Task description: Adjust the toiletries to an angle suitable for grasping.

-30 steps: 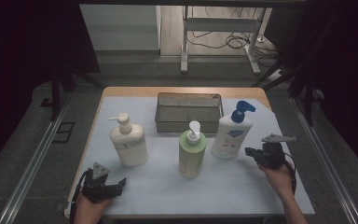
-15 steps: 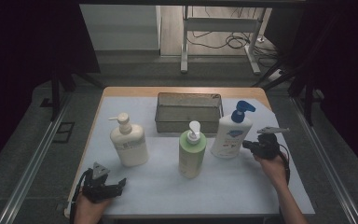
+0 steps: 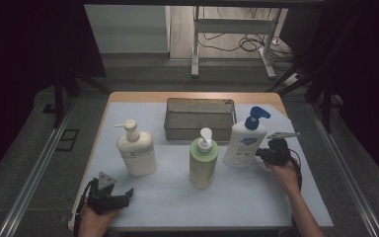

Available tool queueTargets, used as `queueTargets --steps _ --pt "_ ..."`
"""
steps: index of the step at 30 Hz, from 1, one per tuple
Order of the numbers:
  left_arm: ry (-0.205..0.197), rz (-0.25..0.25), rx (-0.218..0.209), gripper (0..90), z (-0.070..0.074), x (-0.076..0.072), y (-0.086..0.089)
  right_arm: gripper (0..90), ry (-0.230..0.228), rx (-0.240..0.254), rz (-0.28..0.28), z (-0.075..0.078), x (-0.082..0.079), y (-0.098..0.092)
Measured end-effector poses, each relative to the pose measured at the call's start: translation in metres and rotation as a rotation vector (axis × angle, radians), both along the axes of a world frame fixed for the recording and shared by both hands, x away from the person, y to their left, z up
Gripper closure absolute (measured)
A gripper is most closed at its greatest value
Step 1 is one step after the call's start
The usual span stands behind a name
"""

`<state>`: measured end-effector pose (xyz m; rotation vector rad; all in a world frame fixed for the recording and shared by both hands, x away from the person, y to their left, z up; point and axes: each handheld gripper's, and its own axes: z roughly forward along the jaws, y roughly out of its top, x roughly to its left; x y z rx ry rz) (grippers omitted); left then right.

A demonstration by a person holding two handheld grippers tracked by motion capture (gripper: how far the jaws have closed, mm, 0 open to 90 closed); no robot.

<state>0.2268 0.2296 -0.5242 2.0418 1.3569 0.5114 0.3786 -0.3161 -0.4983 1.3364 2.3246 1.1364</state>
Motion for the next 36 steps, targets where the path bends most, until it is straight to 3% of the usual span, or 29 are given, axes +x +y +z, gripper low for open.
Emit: queueTargets --steps 14,25,36 --pt "0.001 0.000 0.000 13.6 0.000 0.000 0.000 89.2 0.011 -0.004 0.024 0.000 -0.009 -0.003" --pt "0.002 0.000 0.000 13.6 0.000 0.000 0.000 89.3 -0.003 0.007 0.037 0.005 0.002 -0.001" --pt "0.002 0.000 0.000 13.5 0.000 0.000 0.000 89.3 0.003 -0.013 0.061 0.004 -0.013 0.002"
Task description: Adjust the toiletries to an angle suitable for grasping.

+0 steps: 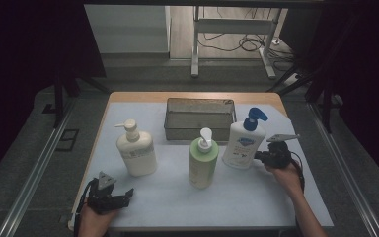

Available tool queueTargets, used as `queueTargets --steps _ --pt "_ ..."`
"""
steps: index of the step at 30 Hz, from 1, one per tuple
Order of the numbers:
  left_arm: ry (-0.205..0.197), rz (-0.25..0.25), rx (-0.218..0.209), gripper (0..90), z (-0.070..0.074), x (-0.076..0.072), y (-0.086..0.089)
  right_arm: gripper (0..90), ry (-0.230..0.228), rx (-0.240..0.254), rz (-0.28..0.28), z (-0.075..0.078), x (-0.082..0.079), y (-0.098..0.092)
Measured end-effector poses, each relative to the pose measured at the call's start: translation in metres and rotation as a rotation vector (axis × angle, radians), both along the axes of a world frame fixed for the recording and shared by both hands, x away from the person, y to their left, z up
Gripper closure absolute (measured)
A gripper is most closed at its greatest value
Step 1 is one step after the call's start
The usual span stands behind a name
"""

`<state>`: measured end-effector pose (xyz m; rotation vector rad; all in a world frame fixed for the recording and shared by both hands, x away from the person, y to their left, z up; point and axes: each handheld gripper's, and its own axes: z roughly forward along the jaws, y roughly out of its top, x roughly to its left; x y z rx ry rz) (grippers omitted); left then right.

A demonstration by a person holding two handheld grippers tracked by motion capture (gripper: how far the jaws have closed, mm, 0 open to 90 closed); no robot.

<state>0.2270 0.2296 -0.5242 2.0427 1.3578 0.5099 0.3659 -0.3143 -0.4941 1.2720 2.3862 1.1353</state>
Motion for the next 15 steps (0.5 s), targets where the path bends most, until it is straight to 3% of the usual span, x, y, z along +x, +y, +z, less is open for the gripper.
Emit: queueTargets --steps 7,15 --pt "0.001 0.000 0.000 13.5 0.0001 0.0001 0.0001 89.4 0.002 0.004 0.008 -0.0064 -0.0101 -0.0033" --pt "0.001 0.000 0.000 13.6 0.0001 0.0001 0.0001 89.4 -0.003 -0.004 0.015 -0.0060 -0.0109 -0.0022"
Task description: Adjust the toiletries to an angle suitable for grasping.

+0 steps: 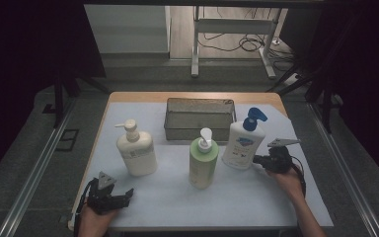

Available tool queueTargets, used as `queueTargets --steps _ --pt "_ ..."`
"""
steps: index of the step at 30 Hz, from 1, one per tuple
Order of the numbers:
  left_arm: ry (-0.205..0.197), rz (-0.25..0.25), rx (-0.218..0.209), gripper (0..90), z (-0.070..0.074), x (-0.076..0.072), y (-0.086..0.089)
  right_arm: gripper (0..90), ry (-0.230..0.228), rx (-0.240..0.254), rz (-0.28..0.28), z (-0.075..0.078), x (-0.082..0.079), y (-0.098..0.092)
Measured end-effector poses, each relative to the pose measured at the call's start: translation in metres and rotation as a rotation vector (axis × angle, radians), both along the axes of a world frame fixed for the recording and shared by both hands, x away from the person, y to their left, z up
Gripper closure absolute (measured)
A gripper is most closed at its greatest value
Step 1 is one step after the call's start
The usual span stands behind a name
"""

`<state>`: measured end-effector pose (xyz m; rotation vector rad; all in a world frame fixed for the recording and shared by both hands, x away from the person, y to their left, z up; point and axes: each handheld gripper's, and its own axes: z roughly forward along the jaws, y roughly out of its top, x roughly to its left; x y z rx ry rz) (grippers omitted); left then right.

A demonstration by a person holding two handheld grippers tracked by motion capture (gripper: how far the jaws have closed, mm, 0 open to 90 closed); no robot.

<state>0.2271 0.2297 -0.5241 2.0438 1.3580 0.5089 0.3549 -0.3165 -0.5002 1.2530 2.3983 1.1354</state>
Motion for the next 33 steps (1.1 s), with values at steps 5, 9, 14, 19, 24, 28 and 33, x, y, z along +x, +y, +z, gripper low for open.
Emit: queueTargets --steps 5,9,14,19,24,28,33 --pt "0.000 0.000 0.000 13.5 0.000 0.000 0.000 89.4 -0.002 0.001 0.007 0.000 -0.004 0.001" --pt "0.001 0.000 0.000 13.5 0.000 0.000 0.000 89.4 -0.005 -0.001 0.015 0.000 -0.009 0.004" --pt "0.001 0.003 -0.004 13.5 0.000 0.000 0.000 89.3 -0.010 -0.009 0.035 0.000 -0.014 0.007" --pt "0.001 0.002 -0.004 13.5 0.000 0.000 0.000 89.2 -0.007 -0.010 0.047 -0.001 -0.022 0.014" --pt "0.001 0.003 -0.004 13.5 0.000 0.000 0.000 88.5 -0.017 -0.028 0.075 0.000 -0.028 0.022" --pt "0.001 0.003 -0.004 13.5 0.000 0.000 0.000 86.7 -0.022 -0.053 0.070 0.000 -0.029 0.026" --pt "0.001 0.002 -0.004 13.5 0.000 0.000 0.000 84.0 -0.032 -0.043 0.058 0.002 -0.033 0.024"
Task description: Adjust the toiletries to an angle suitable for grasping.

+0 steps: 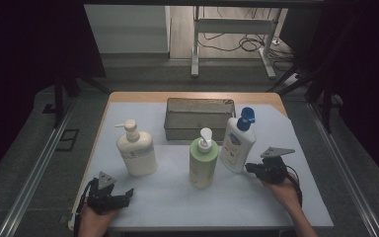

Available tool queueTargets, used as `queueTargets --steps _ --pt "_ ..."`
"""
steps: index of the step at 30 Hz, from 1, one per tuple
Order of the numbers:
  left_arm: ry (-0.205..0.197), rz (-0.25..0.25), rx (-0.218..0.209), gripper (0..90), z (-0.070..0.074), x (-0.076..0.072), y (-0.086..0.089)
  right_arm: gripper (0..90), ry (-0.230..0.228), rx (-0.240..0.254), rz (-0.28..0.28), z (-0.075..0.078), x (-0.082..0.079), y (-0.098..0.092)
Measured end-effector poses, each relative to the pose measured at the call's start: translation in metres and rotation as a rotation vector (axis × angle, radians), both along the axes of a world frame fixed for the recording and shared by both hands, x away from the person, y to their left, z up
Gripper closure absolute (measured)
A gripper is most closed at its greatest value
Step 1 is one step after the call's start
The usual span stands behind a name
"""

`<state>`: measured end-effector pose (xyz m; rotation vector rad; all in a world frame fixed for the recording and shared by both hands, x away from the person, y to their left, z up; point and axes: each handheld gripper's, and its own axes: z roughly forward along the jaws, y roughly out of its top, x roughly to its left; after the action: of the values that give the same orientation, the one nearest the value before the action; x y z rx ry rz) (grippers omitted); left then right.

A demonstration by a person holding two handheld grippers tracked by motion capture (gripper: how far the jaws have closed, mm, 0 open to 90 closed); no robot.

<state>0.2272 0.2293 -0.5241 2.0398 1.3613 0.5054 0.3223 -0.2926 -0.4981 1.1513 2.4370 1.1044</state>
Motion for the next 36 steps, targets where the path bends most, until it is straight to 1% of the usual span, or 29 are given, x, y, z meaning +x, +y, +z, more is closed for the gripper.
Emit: queueTargets --steps 2,6,8,11,14,16,18,21,22,23,25,28,30,36 --pt "-0.001 -0.001 0.002 13.5 0.000 0.000 0.000 82.3 -0.012 0.000 -0.006 0.002 -0.004 0.000" --pt "-0.001 -0.001 0.002 13.5 0.000 0.000 0.000 75.7 -0.025 0.010 -0.021 0.007 -0.013 -0.003" --pt "-0.002 -0.001 0.002 13.5 0.000 0.000 0.000 69.9 -0.038 0.010 -0.032 0.009 -0.016 -0.005" --pt "-0.002 -0.001 0.002 13.5 0.000 0.000 0.000 61.2 -0.041 0.023 -0.047 0.013 -0.022 -0.007" --pt "-0.002 -0.001 0.002 13.5 0.000 0.000 0.000 53.6 -0.048 0.037 -0.059 0.017 -0.027 -0.008" --pt "-0.002 -0.001 0.002 13.5 0.000 0.000 0.000 50.2 -0.057 0.040 -0.063 0.020 -0.029 -0.008" --pt "-0.002 -0.001 0.002 13.5 0.000 0.000 0.000 43.9 -0.072 0.042 -0.065 0.023 -0.031 -0.006" --pt "-0.002 0.000 0.002 13.5 0.000 0.000 0.000 37.7 -0.088 0.045 -0.076 0.027 -0.033 -0.004" --pt "-0.002 0.000 0.003 13.5 0.000 0.000 0.000 36.9 -0.093 0.047 -0.079 0.028 -0.034 -0.003" --pt "-0.002 0.000 0.003 13.5 0.000 0.000 0.000 34.1 -0.108 0.051 -0.082 0.031 -0.034 -0.002" --pt "-0.002 0.000 0.003 13.5 0.000 0.000 0.000 31.4 -0.116 0.054 -0.088 0.035 -0.034 0.000" --pt "-0.003 0.000 0.003 13.5 0.000 0.000 0.000 26.4 -0.142 0.057 -0.090 0.040 -0.033 0.003" --pt "-0.002 0.000 0.002 13.5 0.000 0.000 0.000 24.4 -0.149 0.060 -0.091 0.043 -0.032 0.005" --pt "-0.002 0.000 0.002 13.5 0.000 0.000 0.000 21.4 -0.181 0.079 -0.086 0.052 -0.028 0.010"
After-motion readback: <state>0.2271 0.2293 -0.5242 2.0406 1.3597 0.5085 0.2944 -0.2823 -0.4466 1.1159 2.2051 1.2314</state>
